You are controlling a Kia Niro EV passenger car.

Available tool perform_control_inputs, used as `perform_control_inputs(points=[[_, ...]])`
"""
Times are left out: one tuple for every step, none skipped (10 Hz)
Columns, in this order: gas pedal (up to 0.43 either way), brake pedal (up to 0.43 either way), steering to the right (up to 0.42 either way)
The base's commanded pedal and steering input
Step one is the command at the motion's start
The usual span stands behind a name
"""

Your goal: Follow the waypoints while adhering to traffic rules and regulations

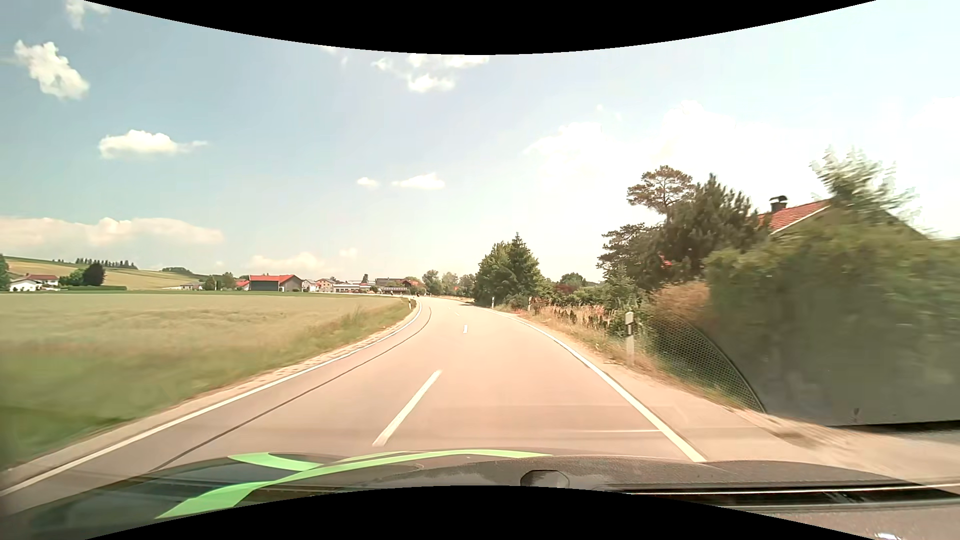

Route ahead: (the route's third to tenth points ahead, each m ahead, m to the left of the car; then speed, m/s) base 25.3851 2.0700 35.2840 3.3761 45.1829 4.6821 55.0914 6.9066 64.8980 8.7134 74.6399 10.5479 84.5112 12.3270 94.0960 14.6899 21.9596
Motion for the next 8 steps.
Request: perform_control_inputs(points=[[0.26,0.0,-0.026],[0.26,0.0,-0.033],[0.26,0.0,-0.035],[0.26,0.0,-0.035],[0.268,0.0,-0.035],[0.268,0.0,-0.035],[0.28,0.0,-0.035],[0.28,0.0,-0.035]])
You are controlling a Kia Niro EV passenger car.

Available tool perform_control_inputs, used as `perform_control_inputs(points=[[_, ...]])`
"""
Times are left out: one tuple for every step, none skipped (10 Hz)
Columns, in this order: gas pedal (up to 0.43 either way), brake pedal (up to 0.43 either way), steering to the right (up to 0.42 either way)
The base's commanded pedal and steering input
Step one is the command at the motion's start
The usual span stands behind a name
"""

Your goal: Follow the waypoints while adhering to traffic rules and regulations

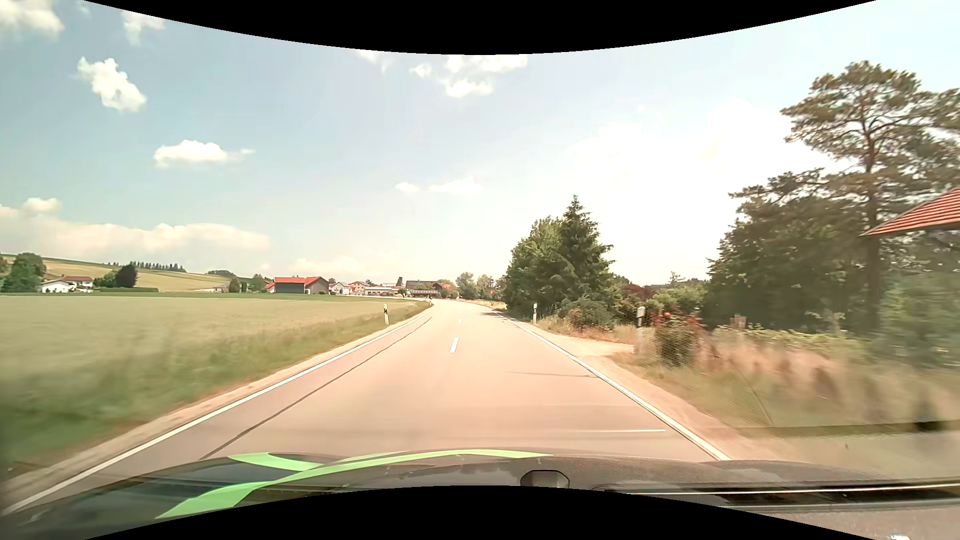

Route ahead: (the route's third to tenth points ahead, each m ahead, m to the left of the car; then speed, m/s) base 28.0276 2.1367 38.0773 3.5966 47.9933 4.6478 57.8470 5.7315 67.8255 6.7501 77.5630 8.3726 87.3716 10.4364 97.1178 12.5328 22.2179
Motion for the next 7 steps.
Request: perform_control_inputs(points=[[0.299,0.0,-0.034],[0.299,0.0,-0.032],[0.299,0.0,-0.03],[0.287,0.0,-0.026],[0.268,0.0,-0.024],[0.228,0.0,-0.019],[0.209,0.0,-0.014]])
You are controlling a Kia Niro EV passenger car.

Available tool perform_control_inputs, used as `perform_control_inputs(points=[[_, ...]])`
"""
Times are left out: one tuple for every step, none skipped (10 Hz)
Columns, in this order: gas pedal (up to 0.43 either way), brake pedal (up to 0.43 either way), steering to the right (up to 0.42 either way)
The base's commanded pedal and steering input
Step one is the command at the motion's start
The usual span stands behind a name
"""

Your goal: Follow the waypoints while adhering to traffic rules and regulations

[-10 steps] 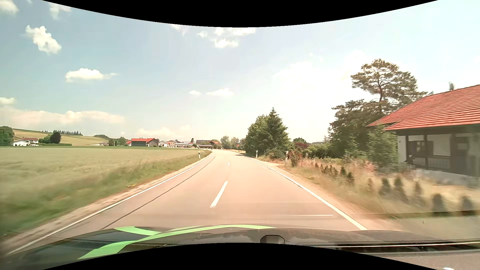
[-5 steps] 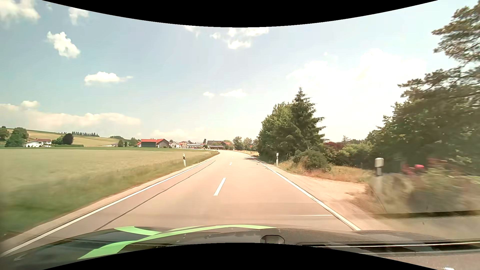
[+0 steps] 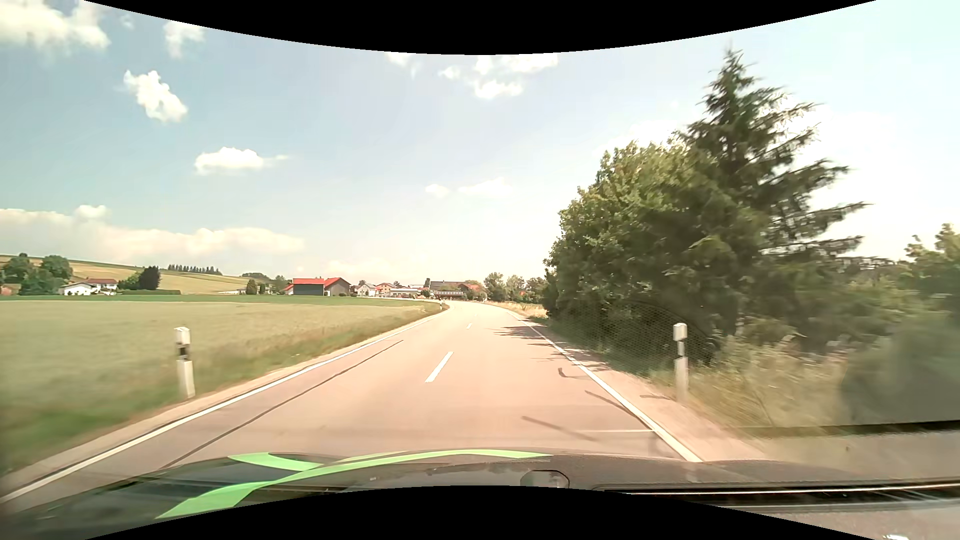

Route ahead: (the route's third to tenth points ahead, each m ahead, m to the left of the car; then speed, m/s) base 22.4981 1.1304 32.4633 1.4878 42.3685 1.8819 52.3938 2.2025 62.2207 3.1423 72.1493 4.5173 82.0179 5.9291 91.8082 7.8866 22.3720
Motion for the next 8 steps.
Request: perform_control_inputs(points=[[0.189,0.0,-0.014],[0.189,0.0,-0.012],[0.189,0.0,-0.01],[0.189,0.0,-0.01],[0.177,0.0,-0.01],[0.177,0.0,-0.007],[0.177,0.0,-0.008],[0.177,0.0,-0.009]])
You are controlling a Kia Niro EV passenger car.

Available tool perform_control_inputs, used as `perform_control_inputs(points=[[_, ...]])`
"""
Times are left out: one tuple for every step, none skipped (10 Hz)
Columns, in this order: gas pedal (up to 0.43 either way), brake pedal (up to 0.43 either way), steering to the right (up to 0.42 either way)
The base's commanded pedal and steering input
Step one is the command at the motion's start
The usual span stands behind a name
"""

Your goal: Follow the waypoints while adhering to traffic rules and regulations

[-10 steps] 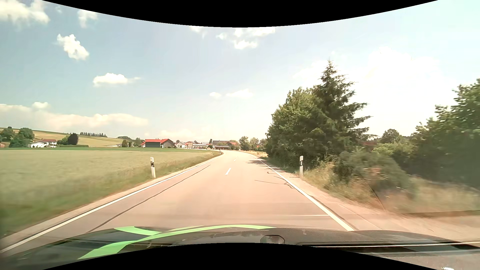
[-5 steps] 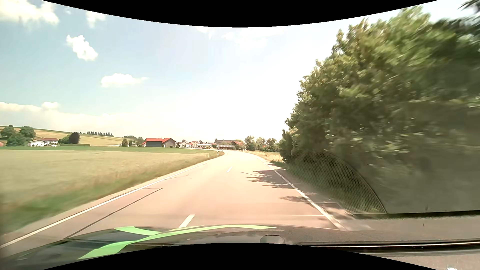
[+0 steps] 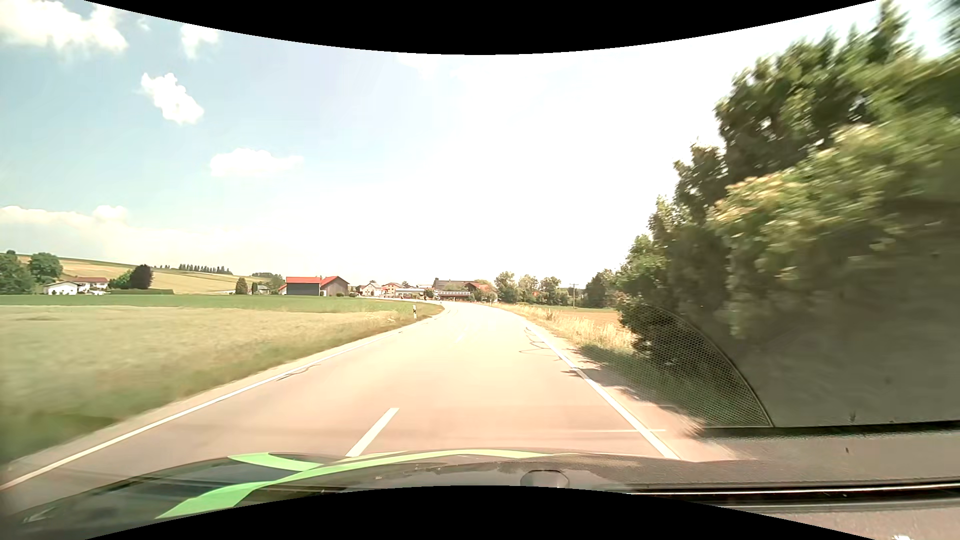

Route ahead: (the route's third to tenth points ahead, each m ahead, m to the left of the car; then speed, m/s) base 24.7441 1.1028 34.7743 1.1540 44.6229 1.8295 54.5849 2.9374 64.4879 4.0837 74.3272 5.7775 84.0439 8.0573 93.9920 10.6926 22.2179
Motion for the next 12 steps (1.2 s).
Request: perform_control_inputs(points=[[0.177,0.0,-0.009],[0.177,0.0,-0.016],[0.177,0.0,-0.02],[0.177,0.0,-0.017],[0.169,0.0,-0.015],[0.169,0.0,-0.015],[0.169,0.0,-0.015],[0.169,0.0,-0.013],[0.169,0.0,-0.013],[0.169,0.0,-0.013],[0.157,0.0,-0.012],[0.15,0.0,-0.013]])
